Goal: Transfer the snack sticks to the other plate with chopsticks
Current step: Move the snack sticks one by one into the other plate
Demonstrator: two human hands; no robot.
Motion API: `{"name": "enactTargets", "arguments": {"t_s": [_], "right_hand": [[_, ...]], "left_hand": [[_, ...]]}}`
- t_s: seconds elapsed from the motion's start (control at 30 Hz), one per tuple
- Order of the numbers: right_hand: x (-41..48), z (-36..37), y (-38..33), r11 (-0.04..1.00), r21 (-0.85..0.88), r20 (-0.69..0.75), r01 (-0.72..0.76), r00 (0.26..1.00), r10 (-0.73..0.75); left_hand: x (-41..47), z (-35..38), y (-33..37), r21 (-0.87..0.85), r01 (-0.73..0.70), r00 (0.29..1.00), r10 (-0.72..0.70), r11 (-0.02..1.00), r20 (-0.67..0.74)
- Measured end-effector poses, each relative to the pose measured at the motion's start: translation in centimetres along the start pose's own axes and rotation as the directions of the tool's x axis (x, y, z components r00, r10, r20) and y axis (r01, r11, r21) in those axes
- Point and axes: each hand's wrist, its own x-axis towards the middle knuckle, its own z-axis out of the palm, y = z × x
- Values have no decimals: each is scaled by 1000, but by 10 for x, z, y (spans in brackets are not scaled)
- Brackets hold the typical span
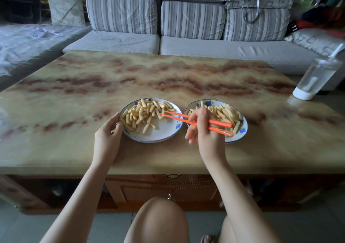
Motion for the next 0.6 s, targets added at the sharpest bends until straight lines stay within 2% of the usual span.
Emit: {"name": "enactTargets", "arguments": {"t_s": [0.33, 0.6], "right_hand": [[2, 17, 9, 997, -2, 11, -71, 997, 71], [0, 1, 0, 995, 83, -165, -56, 984, 69]], "left_hand": [[0, -1, -1, -12, -1, 1000, 1, 1000, 9], [0, -1, -1, -3, -1, 1000, 1, 1000, 10]]}}
